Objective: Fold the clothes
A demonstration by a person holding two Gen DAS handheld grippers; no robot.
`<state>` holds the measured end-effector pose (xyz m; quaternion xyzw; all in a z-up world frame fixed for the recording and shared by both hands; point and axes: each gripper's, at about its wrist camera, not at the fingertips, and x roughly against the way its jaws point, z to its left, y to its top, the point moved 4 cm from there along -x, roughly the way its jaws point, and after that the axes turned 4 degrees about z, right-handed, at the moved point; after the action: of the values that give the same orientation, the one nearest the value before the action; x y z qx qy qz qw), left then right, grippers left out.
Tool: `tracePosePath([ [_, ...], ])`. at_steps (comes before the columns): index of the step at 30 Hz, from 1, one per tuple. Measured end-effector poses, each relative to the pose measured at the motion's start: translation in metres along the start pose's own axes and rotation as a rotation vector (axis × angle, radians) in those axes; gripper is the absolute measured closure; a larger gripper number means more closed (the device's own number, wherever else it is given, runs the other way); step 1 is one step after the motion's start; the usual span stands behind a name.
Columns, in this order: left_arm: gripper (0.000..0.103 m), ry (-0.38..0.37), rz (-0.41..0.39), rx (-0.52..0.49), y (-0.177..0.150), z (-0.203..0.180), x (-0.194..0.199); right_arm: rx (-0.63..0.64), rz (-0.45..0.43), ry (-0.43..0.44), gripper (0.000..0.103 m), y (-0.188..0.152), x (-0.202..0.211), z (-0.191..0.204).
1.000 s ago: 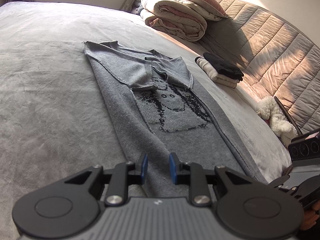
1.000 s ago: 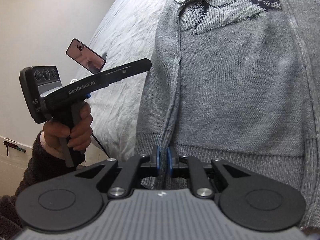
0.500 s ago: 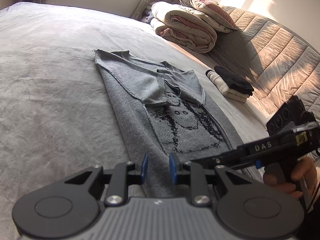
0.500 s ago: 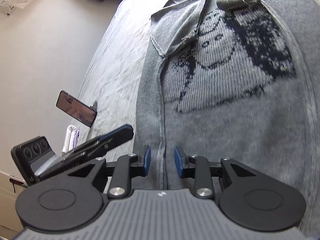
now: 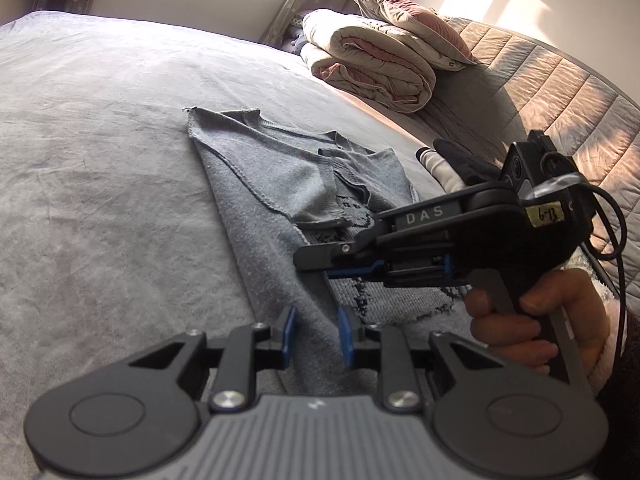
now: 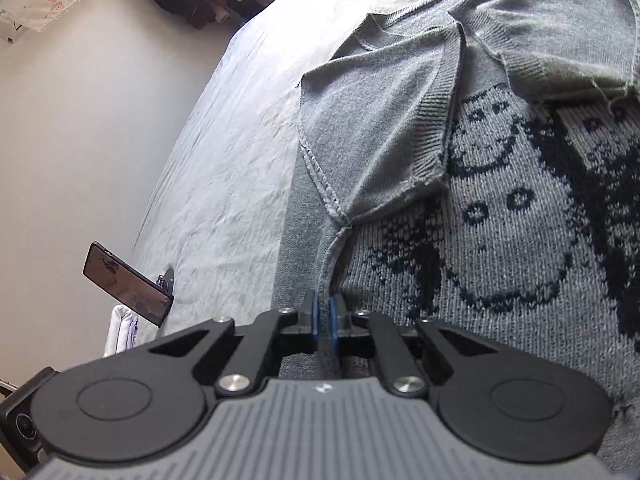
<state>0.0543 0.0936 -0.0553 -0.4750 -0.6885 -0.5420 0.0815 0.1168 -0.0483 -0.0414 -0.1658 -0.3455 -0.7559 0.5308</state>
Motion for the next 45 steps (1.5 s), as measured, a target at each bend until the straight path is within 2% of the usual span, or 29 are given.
tracePosePath([
  [3, 0.08, -0.009, -0.015, 0.011, 0.005, 0.002, -0.002, 0.035, -0.024, -0.03, 0.095, 0.004, 0.009, 0.003],
  [6, 0.08, -0.007, -0.016, 0.008, 0.009, 0.004, -0.005, 0.039, -0.005, -0.062, 0.093, 0.005, 0.004, -0.002],
  [7, 0.08, -0.002, -0.016, 0.003, 0.01, 0.004, -0.007, 0.03, -0.003, -0.066, 0.088, 0.005, 0.004, -0.005],
  [13, 0.08, 0.021, -0.041, 0.022, 0.022, 0.015, -0.011, -0.04, -0.044, -0.055, 0.087, 0.012, 0.018, -0.023],
  [17, 0.084, 0.035, -0.046, 0.032, 0.034, 0.021, -0.023, -0.039, -0.089, -0.093, 0.084, 0.031, 0.032, -0.033],
  [18, 0.087, 0.038, -0.047, 0.034, 0.037, 0.022, -0.026, -0.043, -0.102, -0.1, 0.081, 0.037, 0.035, -0.037],
  [19, 0.088, 0.035, -0.048, 0.043, 0.041, 0.023, -0.029, -0.047, -0.117, -0.107, 0.073, 0.044, 0.036, -0.04],
  [21, 0.089, 0.028, -0.05, 0.053, 0.047, 0.024, -0.037, -0.058, -0.143, -0.114, 0.069, 0.057, 0.037, -0.048],
  [27, 0.09, 0.026, -0.019, 0.069, 0.055, 0.024, -0.065, -0.108, -0.178, -0.112, 0.069, 0.093, 0.022, -0.069],
  [29, 0.09, 0.024, -0.01, 0.063, 0.055, 0.023, -0.072, -0.087, -0.192, -0.129, 0.069, 0.103, 0.016, -0.07],
  [35, 0.09, 0.001, -0.023, 0.078, 0.057, 0.025, -0.077, -0.022, -0.248, -0.15, 0.076, 0.121, 0.004, -0.074],
  [36, 0.09, -0.004, -0.025, 0.087, 0.058, 0.025, -0.078, -0.014, -0.256, -0.158, 0.08, 0.123, 0.002, -0.074],
  [37, 0.09, -0.008, -0.026, 0.09, 0.058, 0.025, -0.078, -0.004, -0.262, -0.17, 0.09, 0.125, 0.001, -0.073],
  [39, 0.09, -0.011, -0.029, 0.091, 0.059, 0.024, -0.08, 0.017, -0.276, -0.189, 0.097, 0.129, 0.001, -0.071],
  [45, 0.09, -0.036, -0.036, 0.119, 0.062, 0.026, -0.081, 0.09, -0.314, -0.213, 0.098, 0.142, 0.008, -0.061],
])
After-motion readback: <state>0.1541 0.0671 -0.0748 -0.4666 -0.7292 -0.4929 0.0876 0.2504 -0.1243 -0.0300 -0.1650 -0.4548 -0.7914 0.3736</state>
